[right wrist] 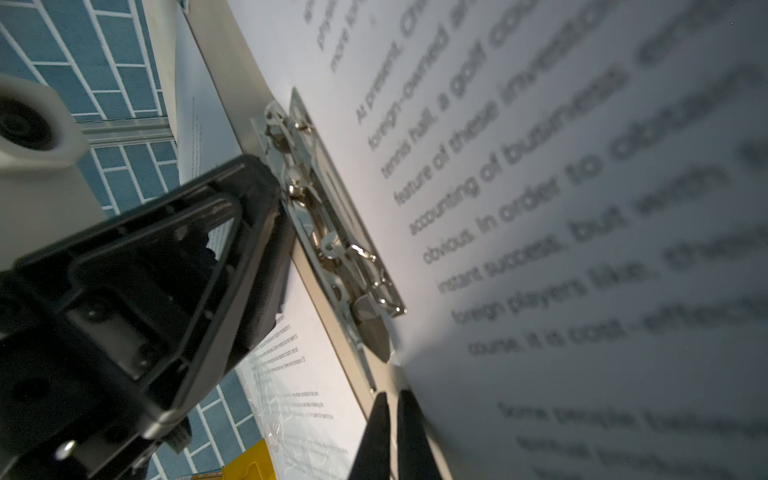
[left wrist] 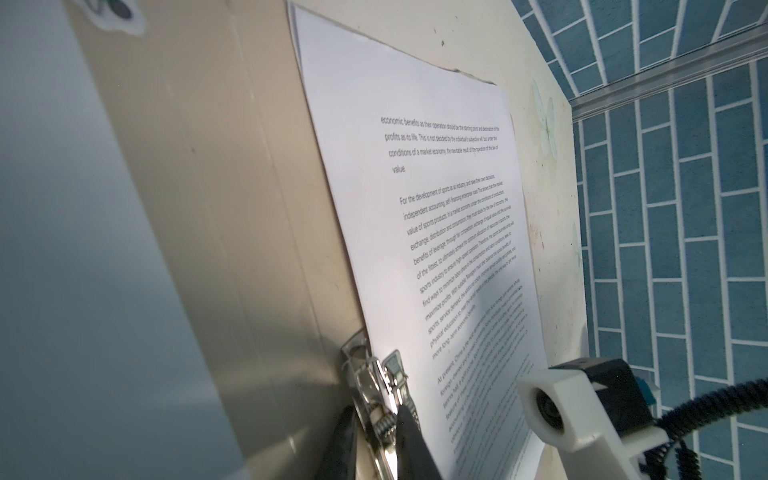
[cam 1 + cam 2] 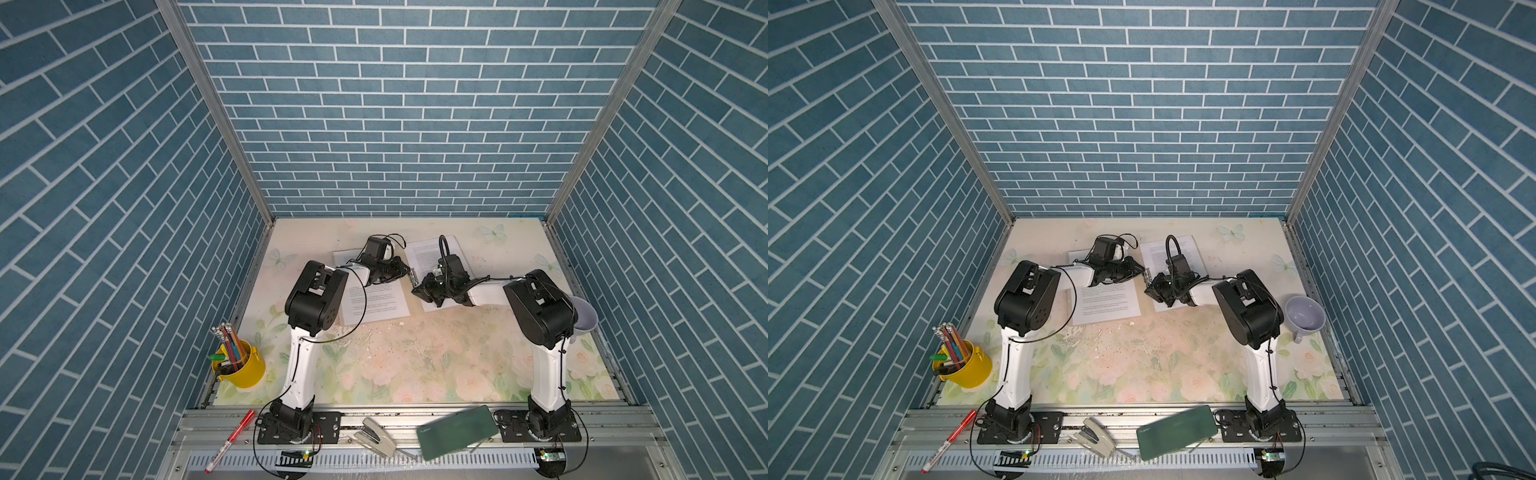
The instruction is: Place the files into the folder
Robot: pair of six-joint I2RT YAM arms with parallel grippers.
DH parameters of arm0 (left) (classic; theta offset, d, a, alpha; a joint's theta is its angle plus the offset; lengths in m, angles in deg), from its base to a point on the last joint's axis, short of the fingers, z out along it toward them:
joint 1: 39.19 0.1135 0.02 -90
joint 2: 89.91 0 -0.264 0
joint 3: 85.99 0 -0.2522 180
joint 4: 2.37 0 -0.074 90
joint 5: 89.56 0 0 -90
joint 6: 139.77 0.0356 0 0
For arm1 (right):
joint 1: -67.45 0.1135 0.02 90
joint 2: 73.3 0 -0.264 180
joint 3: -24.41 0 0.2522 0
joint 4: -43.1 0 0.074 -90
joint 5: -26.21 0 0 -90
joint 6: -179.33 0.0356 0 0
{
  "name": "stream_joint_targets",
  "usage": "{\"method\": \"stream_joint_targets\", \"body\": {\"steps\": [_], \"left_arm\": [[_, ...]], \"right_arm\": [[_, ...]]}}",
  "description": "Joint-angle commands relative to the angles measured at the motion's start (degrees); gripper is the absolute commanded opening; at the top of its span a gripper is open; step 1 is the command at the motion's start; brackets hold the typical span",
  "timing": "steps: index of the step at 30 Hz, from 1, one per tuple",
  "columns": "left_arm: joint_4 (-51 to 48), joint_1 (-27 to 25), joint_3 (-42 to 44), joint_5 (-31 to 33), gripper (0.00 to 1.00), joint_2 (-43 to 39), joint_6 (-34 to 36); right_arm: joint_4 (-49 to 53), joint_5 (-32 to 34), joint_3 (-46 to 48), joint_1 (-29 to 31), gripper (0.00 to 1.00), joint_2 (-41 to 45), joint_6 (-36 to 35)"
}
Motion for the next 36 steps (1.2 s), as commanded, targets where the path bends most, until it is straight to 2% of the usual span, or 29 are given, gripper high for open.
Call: {"method": "stream_joint_targets", "body": {"steps": [1,6,10,15,23,31,36], "left_arm": [[-4.04,-0.44,0.92,0.18,0.2,1.12,0.68],[-3.78,-0.42,1.05,0.0,0.2,1.3,0.72],[-2.81,-0.38,1.09,-0.82,0.21,1.37,0.68],[-2.28,-0.4,1.01,-1.38,0.25,1.13,0.72],[-2.27,-0.41,1.22,-1.76,0.38,0.07,1.64],[-2.17,-0.35,1.97,-1.36,0.5,-1.62,1.93],[-2.31,-0.35,2.72,-0.84,0.61,-3.3,2.16]], "right_arm": [[5.79,2.86,3.26,0.2,0.09,-1.03,2.23],[3.42,2.57,3.93,0.3,0.11,1.42,2.84],[-0.38,1.99,4.6,0.25,0.18,3.27,3.96],[-5.28,1.01,4.94,0.22,0.23,4.6,5.18],[-8.08,0.63,4.53,-0.2,0.38,5.78,1.29],[-7.29,0.47,4.62,-1.43,0.43,7.99,-2.32],[-6.03,0.6,5.72,-3.18,0.43,10.01,-4.74]]}}
